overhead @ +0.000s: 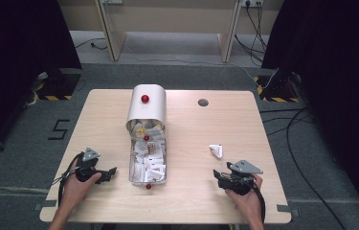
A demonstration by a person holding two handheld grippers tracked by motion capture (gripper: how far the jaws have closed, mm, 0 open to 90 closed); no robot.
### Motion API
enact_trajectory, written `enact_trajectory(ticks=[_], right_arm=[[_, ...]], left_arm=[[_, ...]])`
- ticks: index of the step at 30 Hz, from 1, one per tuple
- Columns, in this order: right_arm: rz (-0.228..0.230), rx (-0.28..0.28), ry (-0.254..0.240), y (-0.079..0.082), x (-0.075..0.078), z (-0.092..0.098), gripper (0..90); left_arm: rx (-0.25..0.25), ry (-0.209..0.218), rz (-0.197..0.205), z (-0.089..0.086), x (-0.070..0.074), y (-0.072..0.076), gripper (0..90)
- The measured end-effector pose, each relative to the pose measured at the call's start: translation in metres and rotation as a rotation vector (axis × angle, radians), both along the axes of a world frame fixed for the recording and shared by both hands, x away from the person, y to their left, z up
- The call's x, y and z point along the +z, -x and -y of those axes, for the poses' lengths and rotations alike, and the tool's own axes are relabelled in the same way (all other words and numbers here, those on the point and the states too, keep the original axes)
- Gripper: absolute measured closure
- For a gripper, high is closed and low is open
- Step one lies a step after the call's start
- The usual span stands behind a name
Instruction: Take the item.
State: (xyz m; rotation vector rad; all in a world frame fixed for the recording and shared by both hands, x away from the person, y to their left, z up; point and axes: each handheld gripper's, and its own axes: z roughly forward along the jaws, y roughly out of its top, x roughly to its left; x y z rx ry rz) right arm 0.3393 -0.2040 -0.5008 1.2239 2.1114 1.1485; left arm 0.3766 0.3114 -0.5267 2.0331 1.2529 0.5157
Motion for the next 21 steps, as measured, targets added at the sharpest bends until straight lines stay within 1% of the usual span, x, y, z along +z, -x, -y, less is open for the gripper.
enact_trajectory(ticks=[1, 4, 9, 13, 21], right_arm=[[0.002, 0.004, 0.0, 0.004, -0.001, -0.001, 36.4], [0.0, 0.011, 0.0, 0.007, -0.001, -0.002, 35.6], [-0.009, 0.015, 0.006, 0.014, -0.003, -0.003, 31.0], [-0.013, 0.005, 0.006, 0.017, -0.004, 0.0, 30.9], [-0.019, 0.005, 0.013, 0.023, -0.007, 0.002, 30.5]], left_arm=[[0.0, 0.0, 0.0, 0.0, 0.0, 0.0, 0.0], [0.0, 0.0, 0.0, 0.0, 0.0, 0.0, 0.0], [0.0, -0.001, 0.0, 0.0, 0.0, 0.0, 0.0], [0.001, 0.0, 0.0, 0.0, 0.0, 0.0, 0.0], [0.0, -0.001, 0.0, 0.0, 0.0, 0.0, 0.0]])
